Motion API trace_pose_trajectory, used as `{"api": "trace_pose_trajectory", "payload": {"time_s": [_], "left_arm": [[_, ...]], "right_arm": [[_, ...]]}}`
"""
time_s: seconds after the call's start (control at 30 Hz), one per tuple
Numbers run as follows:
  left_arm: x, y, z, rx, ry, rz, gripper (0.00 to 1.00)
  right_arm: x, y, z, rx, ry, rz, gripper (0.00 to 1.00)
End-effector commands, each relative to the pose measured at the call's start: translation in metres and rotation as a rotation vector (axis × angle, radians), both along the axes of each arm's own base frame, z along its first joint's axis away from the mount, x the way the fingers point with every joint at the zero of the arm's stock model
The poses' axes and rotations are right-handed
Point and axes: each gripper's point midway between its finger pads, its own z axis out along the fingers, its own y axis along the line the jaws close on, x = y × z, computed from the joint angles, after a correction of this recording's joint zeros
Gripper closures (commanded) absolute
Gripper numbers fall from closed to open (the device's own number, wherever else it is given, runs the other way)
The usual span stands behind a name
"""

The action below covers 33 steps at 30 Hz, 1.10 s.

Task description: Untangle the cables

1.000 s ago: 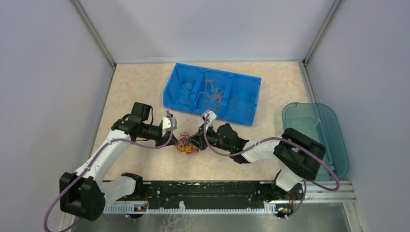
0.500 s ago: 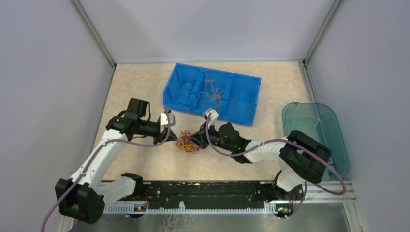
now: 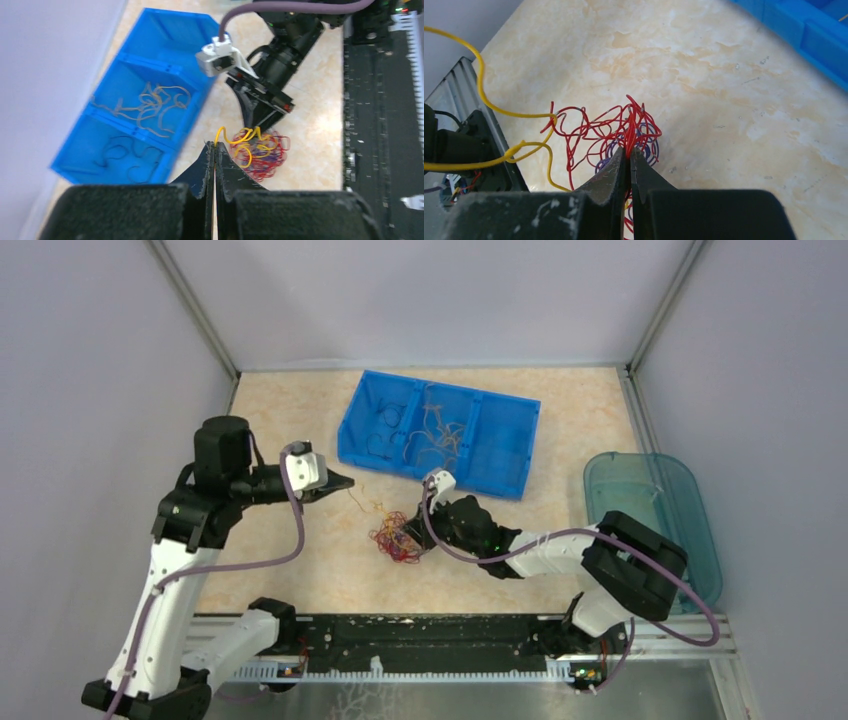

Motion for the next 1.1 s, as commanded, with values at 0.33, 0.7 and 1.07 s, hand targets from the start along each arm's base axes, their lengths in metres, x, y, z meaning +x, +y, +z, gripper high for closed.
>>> {"api": "trace_pose_trajectory", "payload": {"time_s": [0.33,0.7,1.07], "left_arm": [[0.034,0.018,0.157,-0.273,-0.529,0.261,1.00],[0.009,-0.003,0.170,-0.352,-0.358,0.110,1.00],[0.004,-0.006,0.186,-0.390,-0.312,0.095,1.00]], "right_arm": [[-0.002,-0.013,0.068,0.061,-0.165,-0.008,0.51],[-0.019,-0.006,0.189,0.165,-0.431,0.145,0.05],[-0.034,0.048,0.242,0.367,-0.554,0.352,0.03]]}}
